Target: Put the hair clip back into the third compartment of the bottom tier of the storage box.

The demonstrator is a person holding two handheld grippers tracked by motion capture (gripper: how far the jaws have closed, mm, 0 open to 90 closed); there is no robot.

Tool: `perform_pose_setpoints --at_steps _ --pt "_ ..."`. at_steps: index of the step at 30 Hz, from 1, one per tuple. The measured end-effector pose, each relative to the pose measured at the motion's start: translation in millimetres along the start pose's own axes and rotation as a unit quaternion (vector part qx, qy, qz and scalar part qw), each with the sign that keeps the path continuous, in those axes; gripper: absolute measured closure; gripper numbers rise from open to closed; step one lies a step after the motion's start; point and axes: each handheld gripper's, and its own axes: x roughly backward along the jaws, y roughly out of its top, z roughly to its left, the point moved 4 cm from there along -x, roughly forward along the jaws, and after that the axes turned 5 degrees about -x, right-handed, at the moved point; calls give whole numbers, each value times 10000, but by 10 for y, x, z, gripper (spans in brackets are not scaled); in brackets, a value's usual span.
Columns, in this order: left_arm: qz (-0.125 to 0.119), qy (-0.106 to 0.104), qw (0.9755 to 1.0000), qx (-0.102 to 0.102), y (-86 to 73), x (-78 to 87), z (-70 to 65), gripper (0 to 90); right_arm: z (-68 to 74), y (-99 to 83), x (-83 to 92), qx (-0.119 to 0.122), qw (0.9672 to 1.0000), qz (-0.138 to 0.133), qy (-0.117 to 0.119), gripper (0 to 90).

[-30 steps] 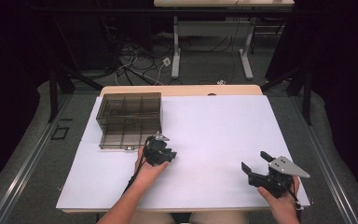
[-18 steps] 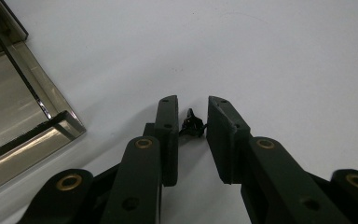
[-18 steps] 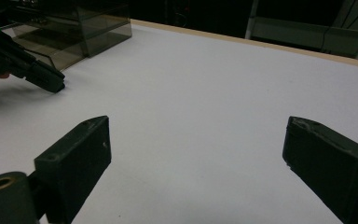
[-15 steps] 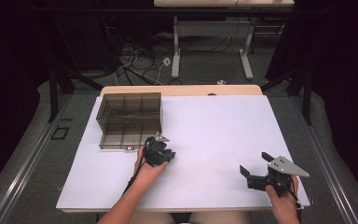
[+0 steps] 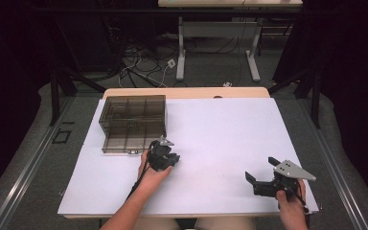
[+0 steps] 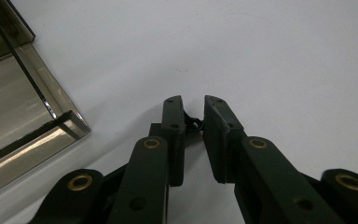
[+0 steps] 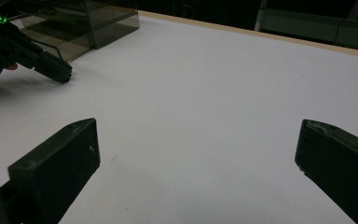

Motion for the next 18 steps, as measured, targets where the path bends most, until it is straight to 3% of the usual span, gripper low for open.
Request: perform_pose_setpoints --at_steps 3,18 --pt "-1 -5 10000 22 1 1 -3 790 14 -7 1 -82 10000 40 20 0" --pt "-35 16 9999 98 12 46 -27 791 13 -19 -17 -50 10000 77 27 0"
